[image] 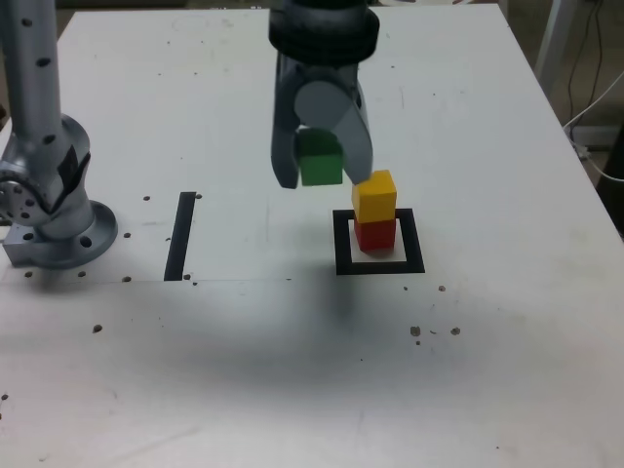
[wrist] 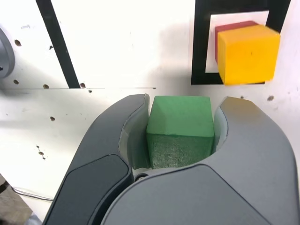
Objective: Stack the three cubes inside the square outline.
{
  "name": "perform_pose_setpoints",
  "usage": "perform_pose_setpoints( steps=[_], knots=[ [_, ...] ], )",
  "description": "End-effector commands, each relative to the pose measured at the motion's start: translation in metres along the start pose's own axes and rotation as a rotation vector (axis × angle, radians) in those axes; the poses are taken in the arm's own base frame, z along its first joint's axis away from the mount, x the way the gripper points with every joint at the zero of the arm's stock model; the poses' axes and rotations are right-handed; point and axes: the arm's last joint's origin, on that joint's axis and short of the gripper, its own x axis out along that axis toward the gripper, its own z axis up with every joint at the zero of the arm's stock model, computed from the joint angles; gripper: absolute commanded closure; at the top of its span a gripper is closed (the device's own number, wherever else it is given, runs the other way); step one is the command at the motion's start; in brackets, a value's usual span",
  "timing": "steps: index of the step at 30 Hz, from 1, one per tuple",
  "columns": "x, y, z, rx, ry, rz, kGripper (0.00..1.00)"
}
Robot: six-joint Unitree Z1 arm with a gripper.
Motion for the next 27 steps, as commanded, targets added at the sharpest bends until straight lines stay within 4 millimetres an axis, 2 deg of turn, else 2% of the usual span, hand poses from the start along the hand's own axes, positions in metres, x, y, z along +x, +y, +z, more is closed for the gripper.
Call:
perform_pose_setpoints(
  steps=[1,14,27],
  knots=[
    [0.002,0.001,0.007,-0.011,-0.007,-0.001,0.83],
    [0.010,0.030,0.033,-0.070,-0.032,-0.015,0.83],
    [0.019,0.029,0.047,-0.060,-0.034,-0.061,0.79]
  ],
)
